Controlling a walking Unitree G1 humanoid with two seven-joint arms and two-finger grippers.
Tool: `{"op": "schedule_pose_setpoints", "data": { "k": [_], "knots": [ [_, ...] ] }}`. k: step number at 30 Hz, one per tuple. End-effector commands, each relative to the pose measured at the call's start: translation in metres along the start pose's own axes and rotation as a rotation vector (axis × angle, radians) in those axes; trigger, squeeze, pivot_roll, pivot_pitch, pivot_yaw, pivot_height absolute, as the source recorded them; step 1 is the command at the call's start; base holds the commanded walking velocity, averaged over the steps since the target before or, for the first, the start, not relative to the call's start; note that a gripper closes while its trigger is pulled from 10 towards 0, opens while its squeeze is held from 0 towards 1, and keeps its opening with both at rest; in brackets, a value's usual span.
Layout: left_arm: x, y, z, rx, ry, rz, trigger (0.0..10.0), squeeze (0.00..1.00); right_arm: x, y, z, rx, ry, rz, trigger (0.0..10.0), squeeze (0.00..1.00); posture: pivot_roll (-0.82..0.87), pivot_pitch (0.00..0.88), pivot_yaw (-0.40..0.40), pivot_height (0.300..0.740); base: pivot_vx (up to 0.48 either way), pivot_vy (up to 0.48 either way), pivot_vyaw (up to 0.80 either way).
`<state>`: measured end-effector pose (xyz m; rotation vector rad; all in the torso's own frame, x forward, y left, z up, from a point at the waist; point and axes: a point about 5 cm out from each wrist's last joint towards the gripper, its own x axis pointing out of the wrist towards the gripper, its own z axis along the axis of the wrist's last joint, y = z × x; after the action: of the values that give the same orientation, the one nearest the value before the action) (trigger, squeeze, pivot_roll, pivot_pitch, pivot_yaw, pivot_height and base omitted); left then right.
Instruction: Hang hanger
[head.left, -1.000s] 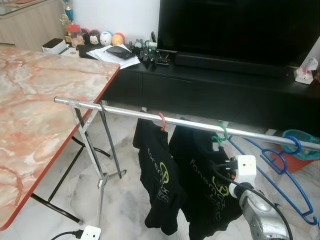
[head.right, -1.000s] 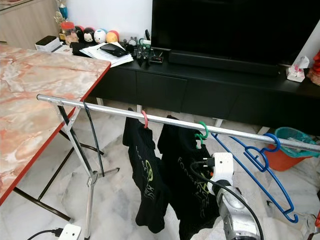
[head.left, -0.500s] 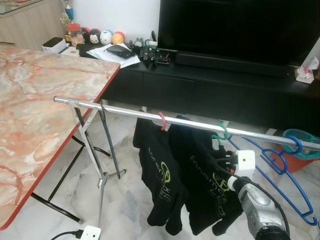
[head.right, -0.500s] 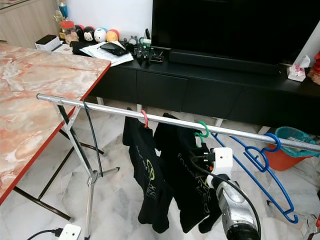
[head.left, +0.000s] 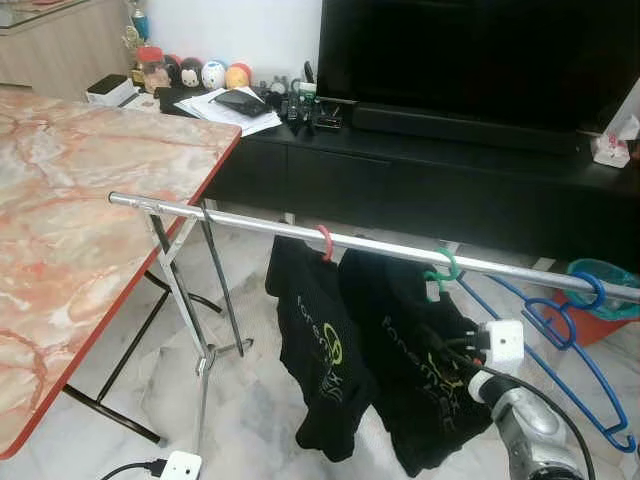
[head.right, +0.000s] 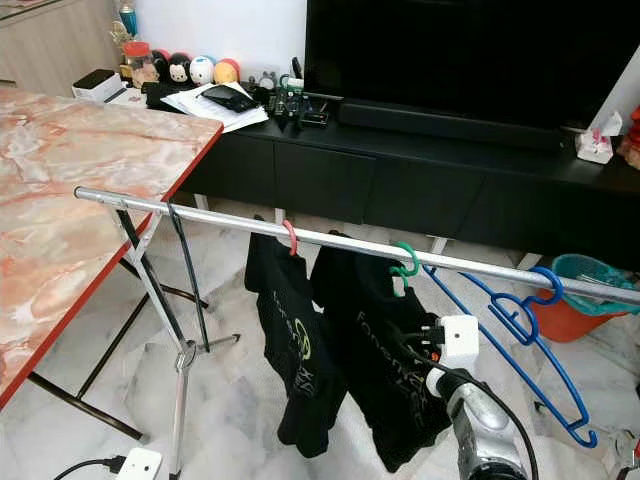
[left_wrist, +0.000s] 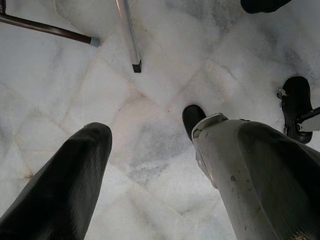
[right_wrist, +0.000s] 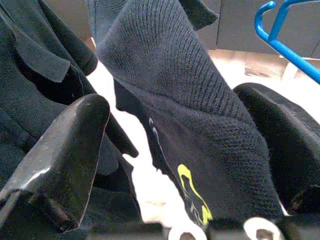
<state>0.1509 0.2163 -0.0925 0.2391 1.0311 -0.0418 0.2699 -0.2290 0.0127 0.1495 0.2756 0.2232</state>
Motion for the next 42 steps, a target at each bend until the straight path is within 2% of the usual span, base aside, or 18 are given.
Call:
{"op": "schedule_pose_setpoints", "data": {
  "k": [1,4,7,15,35,40,41,42],
  "knots": [
    [-0.001,-0.001,-0.004,-0.002,0.016,0.004,10.0,0.00,-0.006,-0.009,0.001,0.002,-0.013,-0.023,0.0,0.00,-0.09,0.000,-0.056,0.740,0.000,0.000,0.00],
    [-0.001,-0.001,-0.004,-0.001,0.015,0.005,10.0,0.00,-0.010,-0.013,0.000,0.004,-0.024,-0.019,0.0,0.00,-0.09,0.000,-0.056,0.740,0.000,0.000,0.00],
    [-0.001,-0.001,-0.004,0.000,0.014,0.005,10.0,0.00,-0.001,-0.004,0.004,0.013,-0.043,-0.010,0.0,0.00,-0.09,0.000,-0.056,0.740,0.000,0.000,0.00],
    [-0.001,-0.001,-0.004,0.001,0.013,0.006,10.0,0.00,0.000,-0.003,0.005,0.027,-0.059,0.009,0.0,0.00,-0.09,0.000,-0.056,0.740,0.000,0.000,0.00],
    [-0.001,0.000,-0.004,0.002,0.015,0.002,10.0,0.00,0.002,-0.002,0.006,0.028,-0.065,0.032,0.0,0.00,-0.09,0.000,-0.056,0.740,0.000,0.000,0.00],
    [-0.001,-0.001,-0.004,0.003,0.021,-0.004,10.0,0.00,0.001,-0.004,0.003,0.008,-0.028,0.013,0.2,0.00,-0.09,0.000,-0.056,0.740,0.000,0.000,0.00],
    [0.000,-0.001,-0.004,0.003,0.021,-0.006,10.0,0.00,0.000,-0.006,0.001,0.002,-0.008,-0.010,10.0,0.00,-0.09,0.000,-0.057,0.740,0.000,0.000,0.00],
    [0.000,-0.001,-0.004,0.004,0.021,-0.006,10.0,0.00,0.000,-0.006,0.001,0.001,-0.004,-0.015,10.0,0.00,-0.09,0.000,-0.057,0.740,0.000,0.000,0.00]
  ]
}}
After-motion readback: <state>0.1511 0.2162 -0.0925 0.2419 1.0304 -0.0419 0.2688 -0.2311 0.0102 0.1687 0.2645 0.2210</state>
